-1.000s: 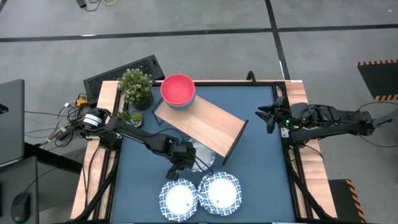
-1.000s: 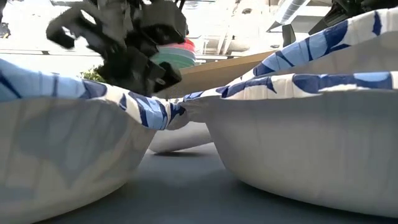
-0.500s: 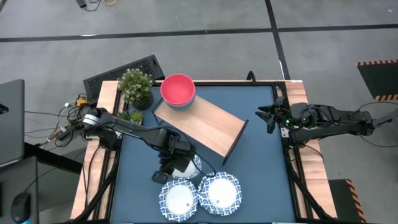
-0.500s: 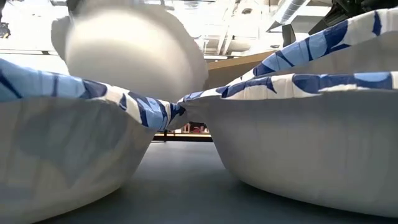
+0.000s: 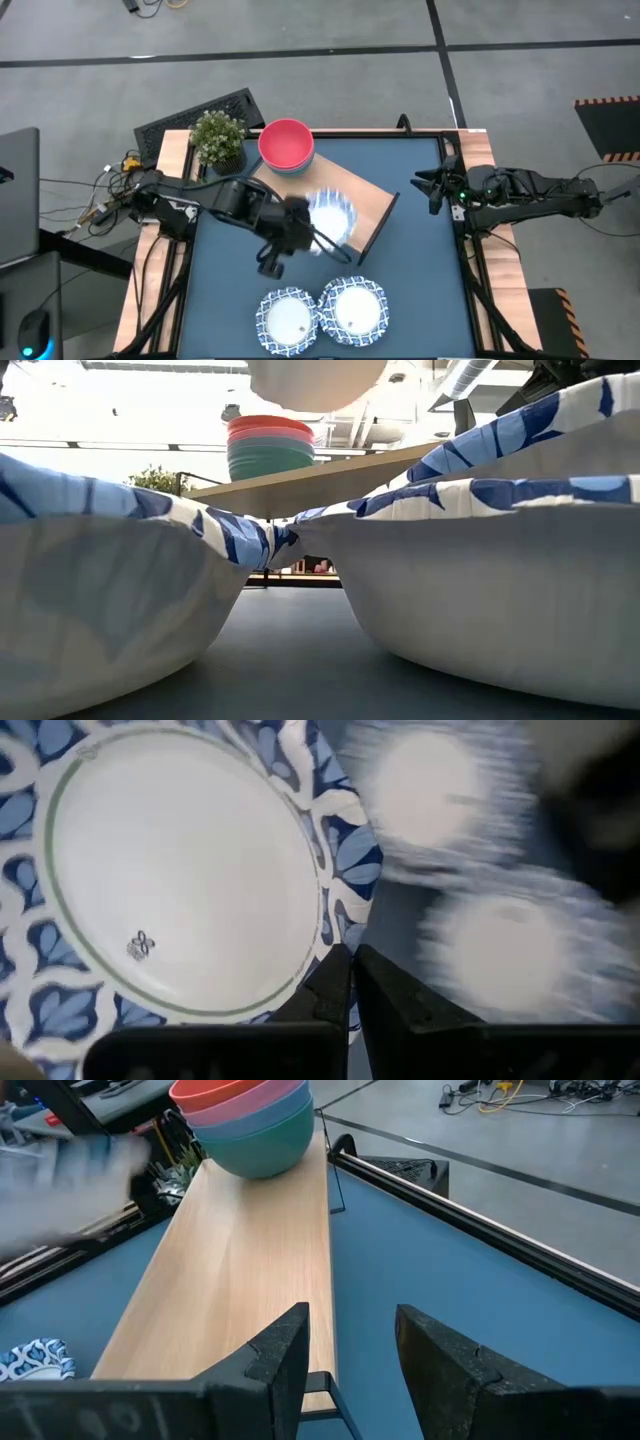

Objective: Place and stack bowls onto a shelf
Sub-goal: Put the top right white bowl on the shelf

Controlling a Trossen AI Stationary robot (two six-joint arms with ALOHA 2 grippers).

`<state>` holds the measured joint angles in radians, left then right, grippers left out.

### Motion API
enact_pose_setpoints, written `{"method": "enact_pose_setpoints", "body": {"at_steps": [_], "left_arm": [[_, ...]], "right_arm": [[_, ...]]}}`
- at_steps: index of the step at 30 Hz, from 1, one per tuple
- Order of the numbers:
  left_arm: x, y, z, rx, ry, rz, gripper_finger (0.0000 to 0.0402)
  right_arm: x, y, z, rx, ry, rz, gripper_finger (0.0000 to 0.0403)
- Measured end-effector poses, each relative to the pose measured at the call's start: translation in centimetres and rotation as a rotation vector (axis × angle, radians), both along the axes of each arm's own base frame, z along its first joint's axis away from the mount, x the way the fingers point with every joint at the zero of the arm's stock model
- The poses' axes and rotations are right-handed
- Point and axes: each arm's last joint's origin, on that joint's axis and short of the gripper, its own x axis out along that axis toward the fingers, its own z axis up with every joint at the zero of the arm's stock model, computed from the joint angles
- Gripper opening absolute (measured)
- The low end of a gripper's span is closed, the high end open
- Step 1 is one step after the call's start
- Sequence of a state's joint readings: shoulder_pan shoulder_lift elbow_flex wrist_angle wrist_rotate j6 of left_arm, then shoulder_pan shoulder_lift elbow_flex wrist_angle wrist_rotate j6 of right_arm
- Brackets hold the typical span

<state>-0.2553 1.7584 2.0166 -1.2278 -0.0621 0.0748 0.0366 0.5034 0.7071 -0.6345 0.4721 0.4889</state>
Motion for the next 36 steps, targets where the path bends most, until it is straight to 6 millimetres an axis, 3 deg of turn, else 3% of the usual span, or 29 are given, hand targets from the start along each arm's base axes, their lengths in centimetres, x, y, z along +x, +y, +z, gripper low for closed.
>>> {"method": "enact_pose_setpoints", "body": {"at_steps": [3,6,14,19,31,36], "left_arm": [[0.5,1.1,0.4,0.161,-0.07,0.044,0.0],[1.7,2.5,-0.3,0.203,-0.059,0.056,0.0],[5.0,5.4,-4.2,0.283,0.068,0.029,0.0],[5.9,5.4,-5.7,0.32,0.127,-0.027,0.0],[6.0,5.4,-5.7,0.348,0.112,-0.076,0.0002],[6.4,5.3,-5.5,0.341,0.069,-0.111,0.0023]], "right_arm": [[0.0,0.0,0.0,0.0,0.0,0.0,0.0177],[0.0,0.0,0.0,-0.003,0.001,0.001,0.0177],[0.0,0.0,0.0,-0.003,0.003,0.001,0.0177],[0.0,0.0,0.0,-0.002,0.003,0.0,0.0177],[0.0,0.0,0.0,0.0,0.001,-0.001,0.0177],[0.0,0.0,0.0,0.0,0.001,-0.001,0.0177]]}}
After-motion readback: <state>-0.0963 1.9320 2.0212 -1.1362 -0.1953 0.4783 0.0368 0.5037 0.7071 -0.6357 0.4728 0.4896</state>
